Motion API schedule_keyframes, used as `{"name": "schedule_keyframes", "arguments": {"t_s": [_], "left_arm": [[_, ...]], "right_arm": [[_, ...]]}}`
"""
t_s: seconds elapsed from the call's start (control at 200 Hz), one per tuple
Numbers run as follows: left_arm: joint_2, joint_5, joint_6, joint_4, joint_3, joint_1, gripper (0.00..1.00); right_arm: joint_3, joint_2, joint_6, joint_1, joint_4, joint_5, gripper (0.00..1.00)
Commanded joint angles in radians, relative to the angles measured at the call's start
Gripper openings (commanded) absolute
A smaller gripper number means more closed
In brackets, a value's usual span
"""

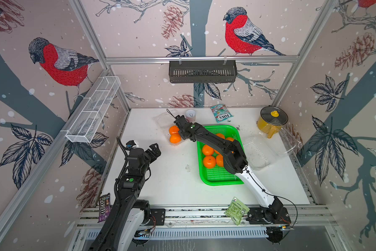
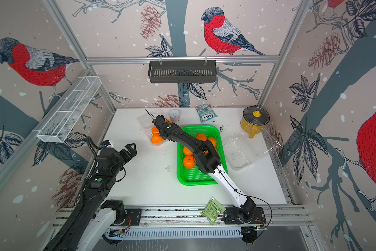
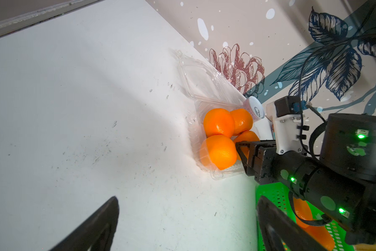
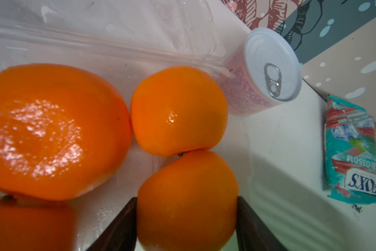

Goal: Take oranges out of containers
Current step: Pick up the orange from the packing box, then place the orange in the basket.

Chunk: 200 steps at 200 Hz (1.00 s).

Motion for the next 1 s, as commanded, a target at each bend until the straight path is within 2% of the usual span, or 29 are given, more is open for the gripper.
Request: {"name": "schedule_keyframes", "arguments": {"t_s": [0.0, 0.215, 0.325, 0.585, 0.665, 0.78, 0.911, 0.996], "left_arm": [[0.021, -0.003, -0.007, 0.069, -0.009, 0.001, 0.97], [0.129, 0.004, 0.003, 0.102, 0.011, 0.001, 0.97], [0.205, -0.016, -0.009, 0.074, 0.053, 0.001, 0.98], [0.356, -0.045, 0.014, 0.115, 0.144, 0.002, 0.98], [0.426, -0.033, 0.016, 0.12, 0.191, 0.004, 0.97], [0.539, 0.021, 0.014, 0.12, 0.266, 0.025, 0.97], [0.649, 0.118, 0.004, 0.114, 0.33, 0.081, 0.93], [0.711, 0.145, 0.008, 0.082, 0.373, 0.103, 0.92]], "right_arm": [[0.003, -0.037, -0.069, 0.028, -0.01, 0.036, 0.6], [-0.04, -0.175, -0.1, 0.06, 0.052, 0.052, 0.48], [-0.082, -0.246, -0.1, 0.068, 0.08, 0.05, 0.45], [-0.166, -0.425, 0.019, 0.085, -0.043, 0.11, 0.42], [-0.308, -0.54, 0.095, 0.079, -0.065, 0.119, 0.4], [-0.655, -0.77, 0.197, 0.059, 0.024, 0.063, 0.41], [-1.063, -1.036, 0.291, -0.029, 0.253, -0.175, 0.41], [-1.259, -1.143, 0.316, -0.105, 0.439, -0.339, 0.42]]}}
